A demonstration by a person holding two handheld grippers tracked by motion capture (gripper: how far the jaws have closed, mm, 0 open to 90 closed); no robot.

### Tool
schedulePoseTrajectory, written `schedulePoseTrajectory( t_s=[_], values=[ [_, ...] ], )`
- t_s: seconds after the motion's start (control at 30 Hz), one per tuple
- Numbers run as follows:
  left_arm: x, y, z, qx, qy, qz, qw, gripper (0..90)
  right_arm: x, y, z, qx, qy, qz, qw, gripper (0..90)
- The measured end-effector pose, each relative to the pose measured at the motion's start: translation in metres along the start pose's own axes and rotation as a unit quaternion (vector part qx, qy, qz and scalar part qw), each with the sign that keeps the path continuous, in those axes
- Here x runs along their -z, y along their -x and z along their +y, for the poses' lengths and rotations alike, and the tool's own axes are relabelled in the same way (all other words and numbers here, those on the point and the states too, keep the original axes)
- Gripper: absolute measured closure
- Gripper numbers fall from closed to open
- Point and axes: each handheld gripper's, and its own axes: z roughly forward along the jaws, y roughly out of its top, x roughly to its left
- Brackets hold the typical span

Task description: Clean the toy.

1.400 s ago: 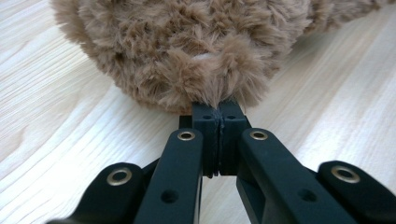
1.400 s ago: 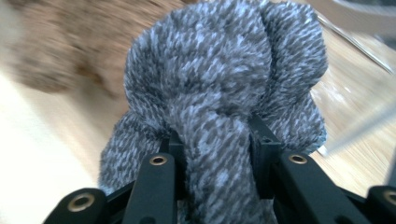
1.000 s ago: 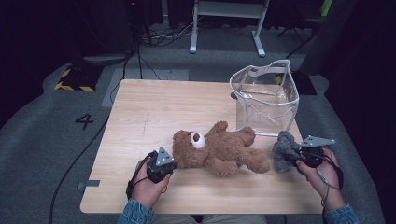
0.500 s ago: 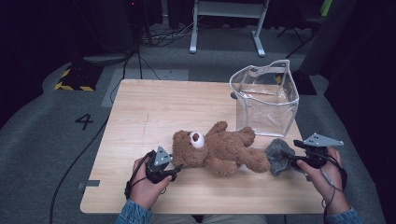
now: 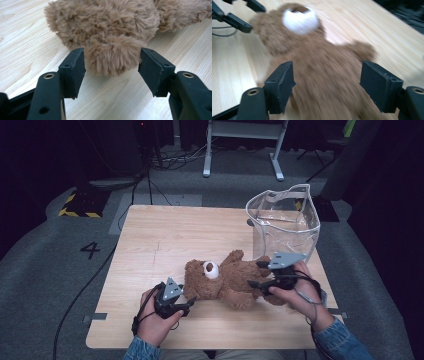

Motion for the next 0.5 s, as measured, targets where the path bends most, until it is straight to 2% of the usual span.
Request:
schedulePoseTrajectory(
  t_s=[0.03, 0.1, 0.13, 0.17, 0.2, 0.23, 0.27, 0.33, 0.37, 0.4, 0.47, 0.5],
  values=[
    [0.003, -0.002, -0.002, -0.009, -0.001, 0.008, 0.9999, 37.9, -0.007, -0.001, 0.004, -0.001, 0.001, 0.012, 0.9999, 26.9],
    [0.006, -0.002, -0.006, 0.001, 0.002, 0.009, 1.0, 37.0, -0.027, -0.002, 0.013, 0.005, -0.007, 0.036, 0.9993, 25.3],
    [0.009, -0.003, -0.008, 0.0, 0.002, 0.013, 0.9999, 36.9, -0.034, -0.001, 0.015, 0.007, -0.011, 0.049, 0.9987, 25.0],
    [0.01, -0.003, -0.009, 0.004, 0.001, 0.011, 0.9999, 36.9, -0.042, 0.001, 0.018, 0.009, -0.014, 0.054, 0.9984, 24.9],
    [0.012, -0.005, -0.011, 0.0, 0.004, 0.018, 0.9998, 36.9, -0.045, 0.002, 0.019, 0.013, -0.018, 0.051, 0.9984, 24.3],
    [0.013, -0.004, -0.013, 0.014, 0.005, 0.013, 0.9998, 36.8, -0.049, 0.004, 0.019, 0.023, -0.025, 0.046, 0.9984, 23.0],
    [0.016, -0.006, -0.014, 0.007, 0.003, 0.021, 0.9997, 36.8, -0.053, 0.007, 0.019, 0.029, -0.033, 0.04, 0.9982, 21.9],
    [0.019, -0.006, -0.018, 0.012, 0.005, 0.027, 0.9995, 36.8, -0.062, 0.014, 0.014, 0.036, -0.061, 0.037, 0.9968, 17.3],
    [0.02, -0.006, -0.019, 0.017, 0.004, 0.028, 0.9995, 36.8, -0.069, 0.015, 0.009, 0.03, -0.08, 0.041, 0.9955, 15.0],
    [0.022, -0.006, -0.02, 0.017, 0.001, 0.027, 0.9995, 36.8, -0.072, 0.015, 0.006, 0.029, -0.086, 0.044, 0.9949, 15.0],
    [0.024, -0.006, -0.021, 0.02, 0.003, 0.031, 0.9993, 36.8, -0.078, 0.012, 0.0, 0.049, -0.096, 0.044, 0.9932, 17.3],
    [0.024, -0.006, -0.021, 0.02, 0.003, 0.031, 0.9993, 36.8, -0.078, 0.012, 0.0, 0.049, -0.096, 0.044, 0.9932, 17.3]
  ],
)
